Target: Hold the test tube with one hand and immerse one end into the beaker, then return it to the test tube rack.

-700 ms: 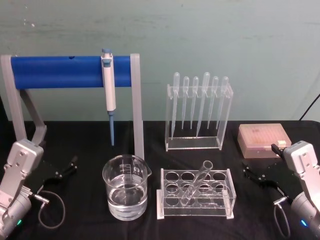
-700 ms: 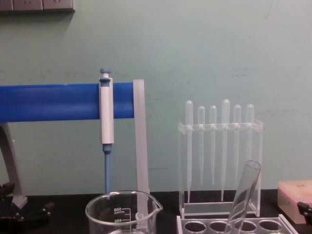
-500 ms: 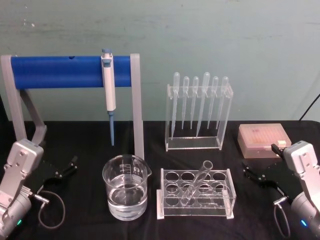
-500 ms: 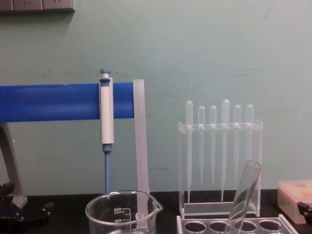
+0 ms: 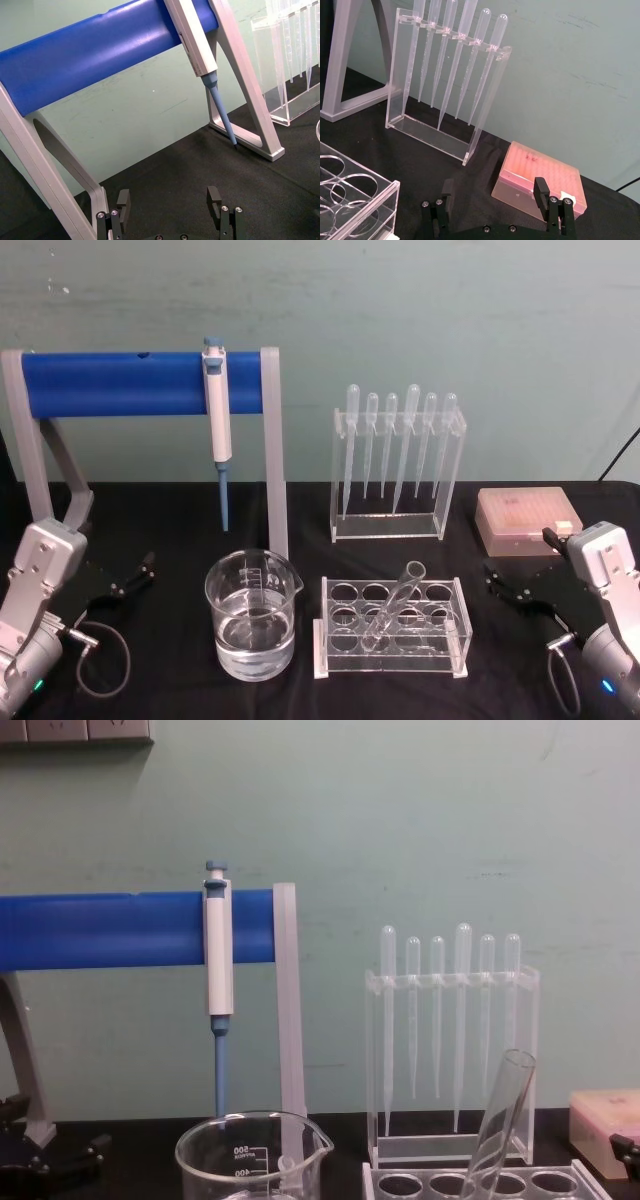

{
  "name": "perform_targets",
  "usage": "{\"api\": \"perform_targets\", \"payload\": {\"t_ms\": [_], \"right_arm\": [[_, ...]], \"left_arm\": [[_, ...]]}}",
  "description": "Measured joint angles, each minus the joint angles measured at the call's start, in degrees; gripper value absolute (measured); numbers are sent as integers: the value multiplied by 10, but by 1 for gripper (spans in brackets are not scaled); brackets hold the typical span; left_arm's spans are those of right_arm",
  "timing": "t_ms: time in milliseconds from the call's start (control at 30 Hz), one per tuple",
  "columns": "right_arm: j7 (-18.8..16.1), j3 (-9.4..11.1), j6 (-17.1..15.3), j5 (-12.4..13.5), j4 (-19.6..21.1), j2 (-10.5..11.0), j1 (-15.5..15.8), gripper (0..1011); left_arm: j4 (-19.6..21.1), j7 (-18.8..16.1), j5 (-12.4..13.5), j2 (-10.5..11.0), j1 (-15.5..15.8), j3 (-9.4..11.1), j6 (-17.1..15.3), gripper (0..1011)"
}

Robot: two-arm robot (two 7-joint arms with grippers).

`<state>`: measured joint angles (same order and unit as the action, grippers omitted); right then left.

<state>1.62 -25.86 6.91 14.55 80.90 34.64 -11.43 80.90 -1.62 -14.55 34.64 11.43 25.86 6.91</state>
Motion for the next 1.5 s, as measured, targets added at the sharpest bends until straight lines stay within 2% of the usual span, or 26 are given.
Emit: {"api": "perform_targets", "payload": {"t_ms": [1033, 1167, 1333, 1467, 1500], "right_arm": [[-1, 2, 2, -4, 4, 1, 0, 1002], [-9, 10, 6, -11, 18, 6, 2, 1002], [-14, 30, 10, -12, 55, 16, 17, 1002], [-23, 46, 16, 2, 82, 24, 35, 1002], [-32, 53, 20, 12, 94, 27, 44, 1002]], "left_arm": [[0, 0, 0, 0, 0, 0, 0, 1000], [0, 0, 0, 0, 0, 0, 0, 1000], [0, 0, 0, 0, 0, 0, 0, 1000], [0, 0, 0, 0, 0, 0, 0, 1000], [0, 0, 0, 0, 0, 0, 0, 1000]]}}
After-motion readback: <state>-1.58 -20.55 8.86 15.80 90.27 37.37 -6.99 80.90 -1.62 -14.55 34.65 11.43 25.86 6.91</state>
